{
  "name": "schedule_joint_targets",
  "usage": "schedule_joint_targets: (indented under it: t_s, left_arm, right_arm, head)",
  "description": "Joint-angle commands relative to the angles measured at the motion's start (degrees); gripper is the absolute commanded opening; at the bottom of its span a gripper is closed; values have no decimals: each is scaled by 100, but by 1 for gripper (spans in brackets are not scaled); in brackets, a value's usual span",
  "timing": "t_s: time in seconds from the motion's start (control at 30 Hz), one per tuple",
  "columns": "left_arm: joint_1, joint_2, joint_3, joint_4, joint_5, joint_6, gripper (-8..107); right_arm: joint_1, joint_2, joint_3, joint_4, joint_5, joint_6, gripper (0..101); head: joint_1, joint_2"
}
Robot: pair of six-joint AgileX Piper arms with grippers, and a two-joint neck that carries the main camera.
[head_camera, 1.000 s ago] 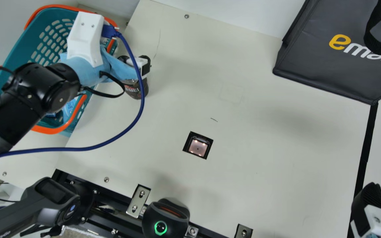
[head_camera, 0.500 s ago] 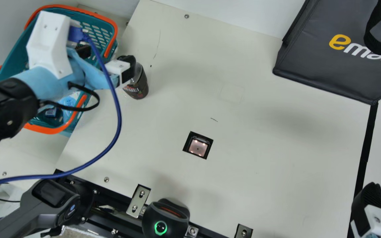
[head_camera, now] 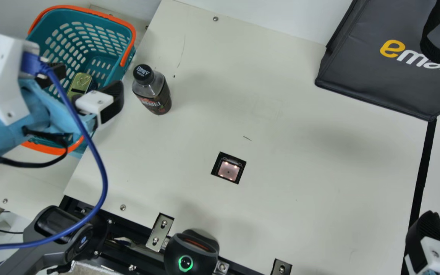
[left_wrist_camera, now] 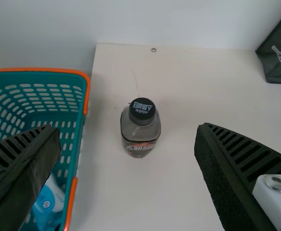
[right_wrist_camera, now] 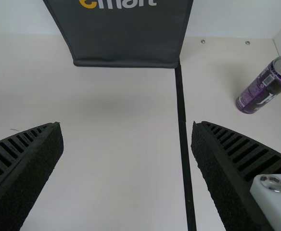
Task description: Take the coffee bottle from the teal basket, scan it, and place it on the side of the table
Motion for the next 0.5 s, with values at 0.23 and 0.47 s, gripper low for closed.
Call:
schedule_joint_targets:
  t_s: [0.23,0.47]
  left_arm:
    - [0,0,-15,9,115,0,90]
    - [0,0,-15,9,139,0,90]
  right_arm:
    - [0,0,0,0,0,0,95]
    - [0,0,0,0,0,0,95]
  head:
    - [-166,-253]
    - [-166,-1188]
